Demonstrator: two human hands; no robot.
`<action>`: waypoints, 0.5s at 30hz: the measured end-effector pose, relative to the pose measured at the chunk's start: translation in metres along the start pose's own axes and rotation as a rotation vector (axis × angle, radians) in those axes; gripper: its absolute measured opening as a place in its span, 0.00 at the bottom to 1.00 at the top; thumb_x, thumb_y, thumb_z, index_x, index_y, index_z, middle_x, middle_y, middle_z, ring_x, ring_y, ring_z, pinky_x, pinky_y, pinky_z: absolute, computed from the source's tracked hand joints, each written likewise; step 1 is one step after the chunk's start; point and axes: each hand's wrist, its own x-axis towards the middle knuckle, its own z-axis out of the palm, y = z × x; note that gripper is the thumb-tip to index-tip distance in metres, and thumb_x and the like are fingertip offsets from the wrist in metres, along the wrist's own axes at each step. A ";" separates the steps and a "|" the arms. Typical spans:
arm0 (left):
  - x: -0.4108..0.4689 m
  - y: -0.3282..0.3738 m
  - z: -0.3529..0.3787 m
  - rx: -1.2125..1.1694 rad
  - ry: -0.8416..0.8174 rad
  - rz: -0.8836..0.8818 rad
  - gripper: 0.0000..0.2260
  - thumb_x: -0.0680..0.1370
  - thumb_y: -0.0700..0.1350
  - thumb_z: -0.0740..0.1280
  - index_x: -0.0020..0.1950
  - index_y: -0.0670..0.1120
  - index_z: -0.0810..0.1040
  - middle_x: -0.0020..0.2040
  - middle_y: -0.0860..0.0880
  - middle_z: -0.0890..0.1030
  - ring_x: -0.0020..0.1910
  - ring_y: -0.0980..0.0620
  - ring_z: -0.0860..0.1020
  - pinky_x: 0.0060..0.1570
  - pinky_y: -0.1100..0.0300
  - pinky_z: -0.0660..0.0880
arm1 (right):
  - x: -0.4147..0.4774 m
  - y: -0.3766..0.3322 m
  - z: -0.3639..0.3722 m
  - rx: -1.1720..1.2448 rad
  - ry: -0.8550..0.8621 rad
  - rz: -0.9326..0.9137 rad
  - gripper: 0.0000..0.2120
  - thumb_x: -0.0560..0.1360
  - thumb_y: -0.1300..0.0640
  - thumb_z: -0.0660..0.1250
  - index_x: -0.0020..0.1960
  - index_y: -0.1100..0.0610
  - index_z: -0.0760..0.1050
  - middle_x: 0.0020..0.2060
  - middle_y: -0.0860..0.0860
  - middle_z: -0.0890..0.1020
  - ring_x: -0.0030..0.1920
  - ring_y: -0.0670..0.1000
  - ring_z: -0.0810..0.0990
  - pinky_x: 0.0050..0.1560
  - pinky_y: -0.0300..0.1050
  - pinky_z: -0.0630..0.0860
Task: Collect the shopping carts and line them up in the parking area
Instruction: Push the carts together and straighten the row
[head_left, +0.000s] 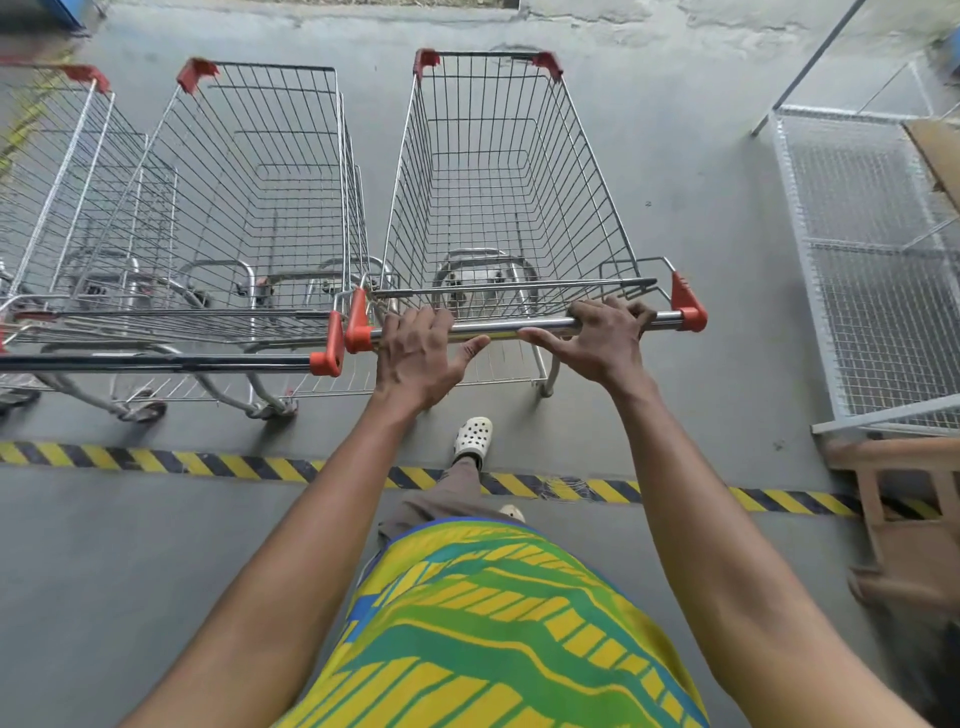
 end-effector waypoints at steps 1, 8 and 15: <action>-0.002 0.000 0.000 0.000 0.001 0.000 0.31 0.78 0.72 0.52 0.54 0.46 0.78 0.49 0.46 0.80 0.49 0.44 0.76 0.55 0.48 0.66 | -0.002 -0.001 0.000 0.006 -0.003 0.000 0.40 0.62 0.12 0.48 0.31 0.51 0.65 0.33 0.44 0.75 0.48 0.50 0.71 0.56 0.59 0.61; -0.013 0.000 -0.002 0.004 0.013 0.004 0.29 0.79 0.71 0.56 0.54 0.46 0.78 0.49 0.46 0.80 0.48 0.44 0.76 0.54 0.49 0.65 | -0.011 -0.003 0.001 0.006 -0.009 -0.005 0.41 0.62 0.12 0.47 0.32 0.52 0.67 0.35 0.45 0.77 0.49 0.50 0.69 0.56 0.59 0.61; -0.025 -0.004 0.000 -0.015 0.104 0.019 0.29 0.79 0.69 0.58 0.55 0.44 0.79 0.49 0.44 0.81 0.47 0.43 0.77 0.54 0.47 0.68 | -0.022 -0.008 0.005 0.007 0.024 -0.014 0.39 0.64 0.14 0.52 0.33 0.52 0.68 0.35 0.44 0.77 0.50 0.52 0.73 0.55 0.59 0.60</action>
